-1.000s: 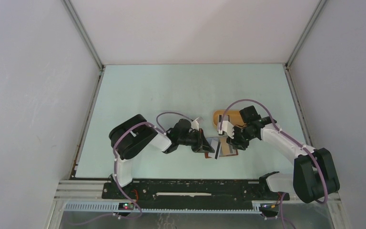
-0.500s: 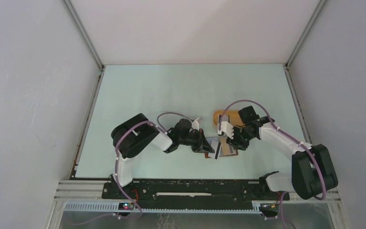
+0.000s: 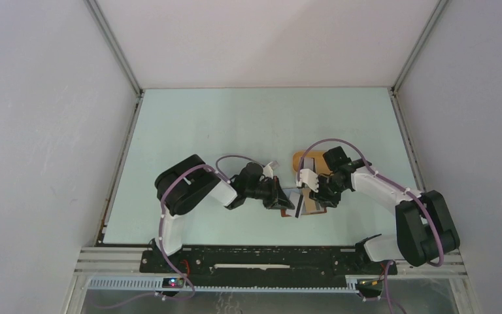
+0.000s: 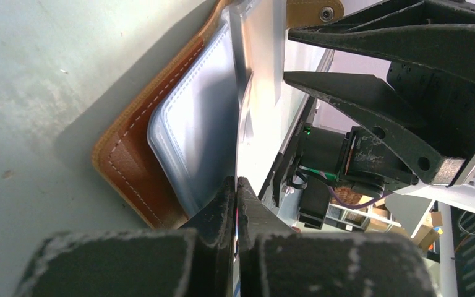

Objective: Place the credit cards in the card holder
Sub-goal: Insert the credit card into the card holder.

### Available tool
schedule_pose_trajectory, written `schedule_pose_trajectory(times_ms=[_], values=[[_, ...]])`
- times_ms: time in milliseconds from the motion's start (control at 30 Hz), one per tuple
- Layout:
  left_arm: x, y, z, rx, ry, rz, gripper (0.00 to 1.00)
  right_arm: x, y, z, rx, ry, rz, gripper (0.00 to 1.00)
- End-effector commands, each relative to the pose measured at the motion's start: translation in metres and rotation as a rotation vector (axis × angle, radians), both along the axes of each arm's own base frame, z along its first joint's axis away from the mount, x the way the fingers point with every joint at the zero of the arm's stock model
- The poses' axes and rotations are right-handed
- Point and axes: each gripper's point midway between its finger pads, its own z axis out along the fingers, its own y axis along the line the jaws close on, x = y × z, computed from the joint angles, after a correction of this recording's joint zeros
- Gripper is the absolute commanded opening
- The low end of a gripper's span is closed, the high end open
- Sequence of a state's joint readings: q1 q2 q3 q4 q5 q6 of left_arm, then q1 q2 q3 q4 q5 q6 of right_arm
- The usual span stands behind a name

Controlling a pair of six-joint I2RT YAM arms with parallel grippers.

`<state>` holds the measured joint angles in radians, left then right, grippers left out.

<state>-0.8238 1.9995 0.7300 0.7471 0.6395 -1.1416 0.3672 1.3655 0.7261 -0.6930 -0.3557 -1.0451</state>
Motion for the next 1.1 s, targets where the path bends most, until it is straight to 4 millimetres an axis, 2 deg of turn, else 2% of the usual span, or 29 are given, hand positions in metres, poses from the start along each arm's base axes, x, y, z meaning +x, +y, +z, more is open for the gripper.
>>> schedule_pose_trajectory(times_ms=[0, 1067], values=[[0.014, -0.009, 0.006, -0.031, -0.003, 0.028, 0.02, 0.003, 0.003, -0.001, -0.01, -0.009, 0.005, 0.44], [0.03, -0.019, -0.006, -0.028, -0.006, 0.109, 0.05, -0.003, 0.01, -0.004, -0.024, 0.014, 0.031, 0.44]])
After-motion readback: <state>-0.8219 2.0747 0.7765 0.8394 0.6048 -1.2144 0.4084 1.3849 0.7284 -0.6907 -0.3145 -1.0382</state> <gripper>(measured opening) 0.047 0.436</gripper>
